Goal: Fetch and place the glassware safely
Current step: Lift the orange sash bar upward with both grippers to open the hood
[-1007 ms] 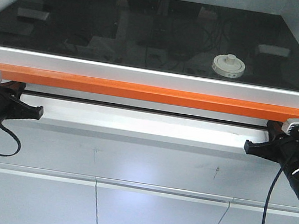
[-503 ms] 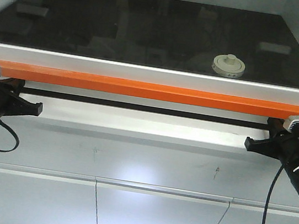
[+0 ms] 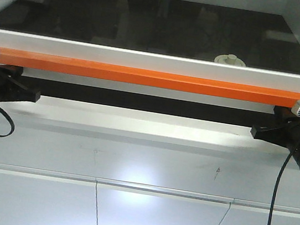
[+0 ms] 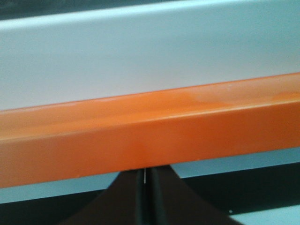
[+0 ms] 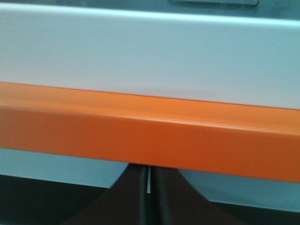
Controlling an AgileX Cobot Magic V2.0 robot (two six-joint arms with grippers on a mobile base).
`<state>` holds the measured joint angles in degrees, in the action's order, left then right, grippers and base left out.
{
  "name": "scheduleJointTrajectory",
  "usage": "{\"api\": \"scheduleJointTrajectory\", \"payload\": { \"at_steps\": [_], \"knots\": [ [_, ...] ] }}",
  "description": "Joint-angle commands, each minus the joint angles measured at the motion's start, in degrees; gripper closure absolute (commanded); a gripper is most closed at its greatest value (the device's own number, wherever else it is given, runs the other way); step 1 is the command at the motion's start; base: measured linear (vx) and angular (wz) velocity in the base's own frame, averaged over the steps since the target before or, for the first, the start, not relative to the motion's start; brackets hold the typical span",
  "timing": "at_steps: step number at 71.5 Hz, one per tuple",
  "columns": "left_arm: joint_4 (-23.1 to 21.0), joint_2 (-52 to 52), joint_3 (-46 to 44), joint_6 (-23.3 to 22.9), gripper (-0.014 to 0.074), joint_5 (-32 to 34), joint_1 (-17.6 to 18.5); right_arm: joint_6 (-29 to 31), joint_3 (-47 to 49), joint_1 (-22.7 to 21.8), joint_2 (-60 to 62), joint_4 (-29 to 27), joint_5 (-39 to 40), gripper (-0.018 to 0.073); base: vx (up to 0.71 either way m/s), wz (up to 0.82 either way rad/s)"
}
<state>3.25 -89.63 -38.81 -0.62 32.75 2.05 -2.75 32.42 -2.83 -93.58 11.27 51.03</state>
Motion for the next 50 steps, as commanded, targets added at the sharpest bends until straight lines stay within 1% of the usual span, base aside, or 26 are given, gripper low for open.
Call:
{"api": "scheduleJointTrajectory", "payload": {
  "at_steps": [1,14,35,50],
  "knots": [
    [0.1,6.1,-4.8,0.0,0.0603,16.8,0.0,-0.7,3.7,-0.3,4.5,-0.4,9.6,0.0560,0.00,0.00],
    [0.1,9.0,-5.8,-0.1,0.0603,15.7,0.0,-1.0,4.6,-0.3,6.9,-0.4,8.6,0.0560,0.00,0.00],
    [0.1,12.9,-9.9,-0.1,0.0603,10.9,0.0,-1.2,7.2,-0.3,11.6,-0.4,4.2,0.0560,0.00,0.00],
    [0.1,15.1,-13.9,-0.1,0.0603,6.0,0.0,-1.3,9.5,-0.3,15.0,-0.3,0.7,0.0560,0.00,0.00]
  ]
}}
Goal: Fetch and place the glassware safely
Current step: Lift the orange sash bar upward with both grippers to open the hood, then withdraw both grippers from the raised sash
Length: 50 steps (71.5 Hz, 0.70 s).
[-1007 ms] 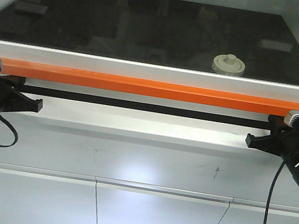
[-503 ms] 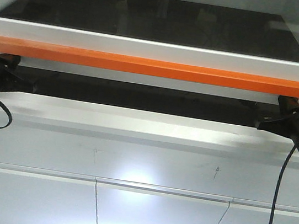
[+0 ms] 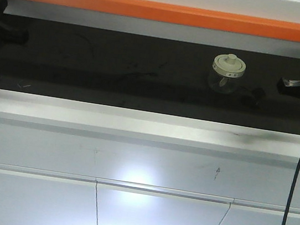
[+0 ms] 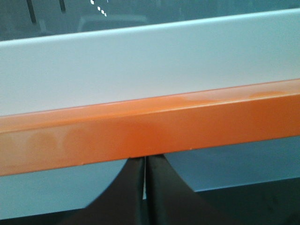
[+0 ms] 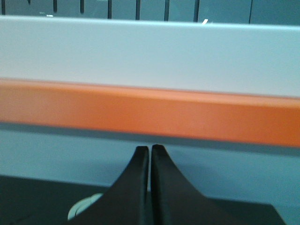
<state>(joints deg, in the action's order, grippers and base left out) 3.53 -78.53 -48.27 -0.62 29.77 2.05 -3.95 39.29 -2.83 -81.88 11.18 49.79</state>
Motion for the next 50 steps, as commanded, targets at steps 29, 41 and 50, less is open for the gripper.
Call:
{"api": "scheduleJointTrajectory", "payload": {
  "at_steps": [29,41,50],
  "knots": [
    [-0.2,5.9,-5.1,-0.1,0.0603,6.7,0.0,-0.1,3.1,-0.3,6.3,-0.2,-2.4,0.0560,0.00,0.00],
    [-0.2,6.7,-5.1,-0.1,0.0603,6.2,0.0,-0.2,3.1,-0.3,6.7,-0.2,-2.4,0.0560,0.00,0.00],
    [-0.2,7.7,-5.1,-0.1,0.0603,4.7,0.0,-1.7,3.1,-0.3,7.8,-0.1,-3.9,0.0560,0.00,0.00]
  ]
}}
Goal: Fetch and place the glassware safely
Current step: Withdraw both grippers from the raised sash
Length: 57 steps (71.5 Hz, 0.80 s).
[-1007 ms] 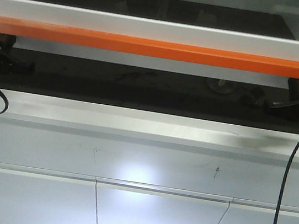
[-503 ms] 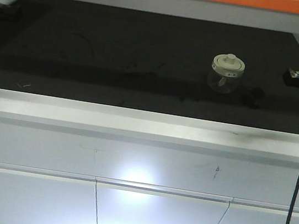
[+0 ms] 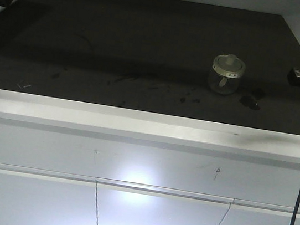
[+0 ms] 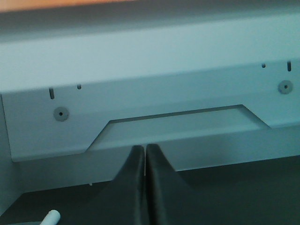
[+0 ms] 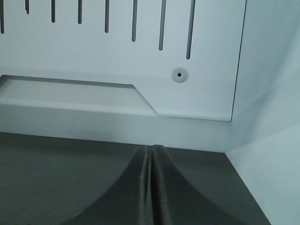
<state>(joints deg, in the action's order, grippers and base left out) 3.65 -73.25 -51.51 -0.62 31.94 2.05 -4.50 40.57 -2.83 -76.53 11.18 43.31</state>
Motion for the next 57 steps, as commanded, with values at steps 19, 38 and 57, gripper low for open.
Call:
{"api": "scheduleJointTrajectory", "payload": {
  "at_steps": [19,38,57],
  "knots": [
    [-0.3,8.7,-1.9,-0.1,0.0603,-11.1,0.0,-2.9,1.9,-0.3,7.4,0.7,-6.3,0.0560,0.00,0.00],
    [-0.2,18.2,4.4,0.0,0.0603,-17.8,0.0,-6.6,1.9,-0.3,13.3,1.7,-13.0,0.0560,0.00,0.00],
    [-0.2,31.2,18.9,0.0,0.0603,-18.1,0.0,-6.8,1.9,-0.3,17.0,1.8,-18.1,0.0560,0.00,0.00]
  ]
}}
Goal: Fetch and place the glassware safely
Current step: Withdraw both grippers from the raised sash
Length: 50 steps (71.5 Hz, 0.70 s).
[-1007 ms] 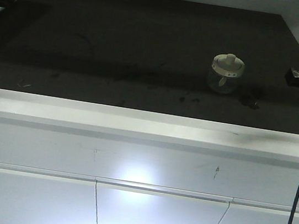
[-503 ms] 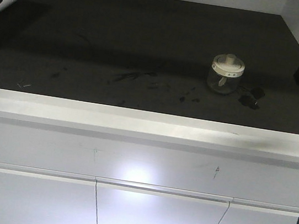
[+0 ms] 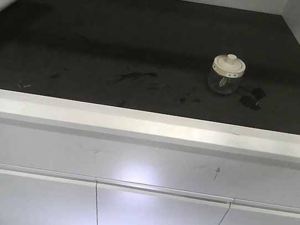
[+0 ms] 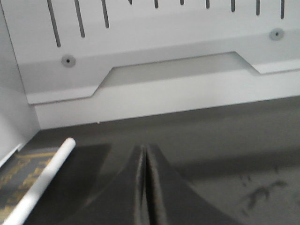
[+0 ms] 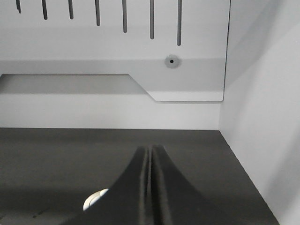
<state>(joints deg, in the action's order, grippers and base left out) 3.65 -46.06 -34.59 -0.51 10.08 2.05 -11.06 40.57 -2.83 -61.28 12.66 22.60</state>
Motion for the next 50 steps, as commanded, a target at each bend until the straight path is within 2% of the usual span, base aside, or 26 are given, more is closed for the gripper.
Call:
{"api": "scheduleJointTrajectory", "payload": {
  "at_steps": [1,28,50],
  "knots": [
    [-0.2,4.7,2.6,-0.1,0.0603,3.7,0.0,-0.2,1.9,-0.3,2.0,0.3,2.5,0.0560,0.00,0.00],
    [-0.3,25.8,18.2,-0.6,0.0603,-7.6,0.0,-0.2,1.9,-0.3,3.0,0.3,2.1,0.0560,0.00,0.00],
    [-0.3,35.7,21.5,-0.7,0.0603,-13.1,0.0,-0.2,1.9,-0.3,3.0,0.3,2.1,0.0560,0.00,0.00]
  ]
}}
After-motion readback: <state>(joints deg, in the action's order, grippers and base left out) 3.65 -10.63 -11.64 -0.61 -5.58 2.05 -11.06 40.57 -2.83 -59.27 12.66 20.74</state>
